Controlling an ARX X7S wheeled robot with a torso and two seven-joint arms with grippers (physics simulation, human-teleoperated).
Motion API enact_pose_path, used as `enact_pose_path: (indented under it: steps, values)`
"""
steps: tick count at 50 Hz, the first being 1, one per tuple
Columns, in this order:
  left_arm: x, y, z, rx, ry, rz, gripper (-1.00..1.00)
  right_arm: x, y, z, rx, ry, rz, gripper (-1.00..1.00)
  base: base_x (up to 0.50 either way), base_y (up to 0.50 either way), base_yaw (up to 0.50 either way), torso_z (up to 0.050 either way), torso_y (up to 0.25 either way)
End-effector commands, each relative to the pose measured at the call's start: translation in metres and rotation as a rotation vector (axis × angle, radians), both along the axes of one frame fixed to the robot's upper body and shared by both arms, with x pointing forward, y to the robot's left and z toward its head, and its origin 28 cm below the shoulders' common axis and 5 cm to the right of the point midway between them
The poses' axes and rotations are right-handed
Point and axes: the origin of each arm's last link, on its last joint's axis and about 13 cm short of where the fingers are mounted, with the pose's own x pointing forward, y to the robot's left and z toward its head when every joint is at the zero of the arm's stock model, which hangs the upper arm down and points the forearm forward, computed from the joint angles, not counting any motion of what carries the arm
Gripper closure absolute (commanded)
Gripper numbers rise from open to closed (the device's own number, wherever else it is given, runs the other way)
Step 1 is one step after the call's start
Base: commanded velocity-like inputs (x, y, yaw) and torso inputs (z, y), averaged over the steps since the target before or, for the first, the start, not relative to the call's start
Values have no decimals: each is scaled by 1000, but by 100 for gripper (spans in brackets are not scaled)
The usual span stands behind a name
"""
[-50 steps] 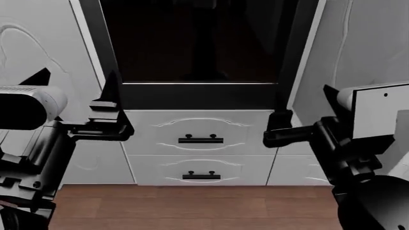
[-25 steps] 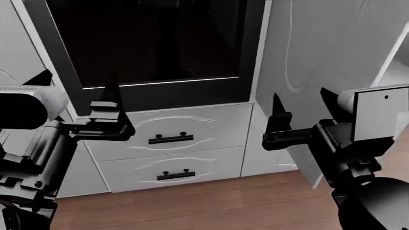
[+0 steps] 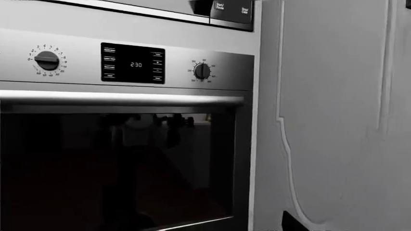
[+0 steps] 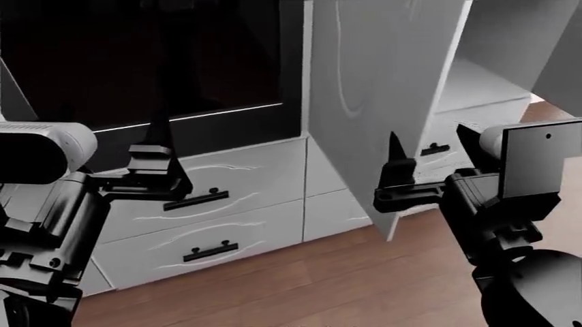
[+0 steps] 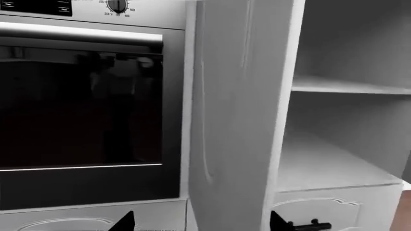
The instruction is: Pick the lemon from the counter and place it in the cabinet.
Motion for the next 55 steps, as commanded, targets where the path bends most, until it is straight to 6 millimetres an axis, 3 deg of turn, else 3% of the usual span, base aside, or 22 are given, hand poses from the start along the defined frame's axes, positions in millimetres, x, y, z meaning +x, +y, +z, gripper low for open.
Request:
enact_pose_path:
  steps: [1,55]
  values:
    - [-1,0,0,-2,2,0,-100,0,0,0,-1,2,-4,-100,-89,28,-500,0,0]
    - [-1,0,-1,-5,7,-3,-100,1,0,-2,-6,9,-15,-100,-80,42,-500,0,0]
